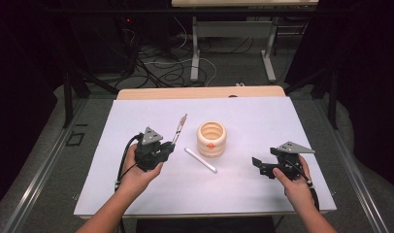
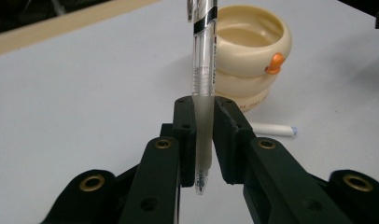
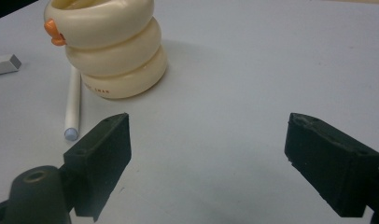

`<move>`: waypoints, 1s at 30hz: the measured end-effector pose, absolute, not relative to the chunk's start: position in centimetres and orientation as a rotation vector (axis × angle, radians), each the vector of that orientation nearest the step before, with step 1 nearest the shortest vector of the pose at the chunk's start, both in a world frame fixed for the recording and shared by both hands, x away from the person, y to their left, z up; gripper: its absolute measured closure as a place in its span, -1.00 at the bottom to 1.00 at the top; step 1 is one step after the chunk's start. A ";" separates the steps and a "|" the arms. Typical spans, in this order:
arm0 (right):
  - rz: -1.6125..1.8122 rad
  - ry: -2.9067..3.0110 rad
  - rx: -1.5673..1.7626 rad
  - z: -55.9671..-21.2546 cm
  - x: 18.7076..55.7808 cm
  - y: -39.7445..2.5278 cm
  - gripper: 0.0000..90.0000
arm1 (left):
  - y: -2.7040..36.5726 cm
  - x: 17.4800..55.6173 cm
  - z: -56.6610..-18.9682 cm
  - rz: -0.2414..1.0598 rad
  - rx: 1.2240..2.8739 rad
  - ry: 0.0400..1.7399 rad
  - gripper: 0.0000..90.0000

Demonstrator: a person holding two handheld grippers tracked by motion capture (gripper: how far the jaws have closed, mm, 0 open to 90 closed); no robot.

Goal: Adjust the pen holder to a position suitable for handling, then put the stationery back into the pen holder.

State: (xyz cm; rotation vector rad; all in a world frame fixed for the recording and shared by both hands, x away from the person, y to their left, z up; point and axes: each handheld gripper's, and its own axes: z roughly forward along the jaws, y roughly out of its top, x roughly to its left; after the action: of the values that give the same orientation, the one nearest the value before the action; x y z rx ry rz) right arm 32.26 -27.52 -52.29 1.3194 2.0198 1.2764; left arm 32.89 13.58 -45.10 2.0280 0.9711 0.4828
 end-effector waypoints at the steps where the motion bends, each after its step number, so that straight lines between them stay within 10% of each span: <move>1: 1.274 2.020 1.314 -52.3 32.3 -27.6 -0.69 | 13.5 32.8 -44.9 0.511 2.040 0.954 0.78; 30: 1.268 2.035 1.294 -52.2 32.6 -27.2 -0.70 | 10.0 30.4 -44.0 1.109 2.283 0.406 0.78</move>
State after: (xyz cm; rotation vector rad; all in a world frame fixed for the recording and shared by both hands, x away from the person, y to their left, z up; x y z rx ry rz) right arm 32.61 -27.20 -52.15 1.2936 2.0353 1.2681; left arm 30.39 10.05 -44.03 2.2827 0.4062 1.1086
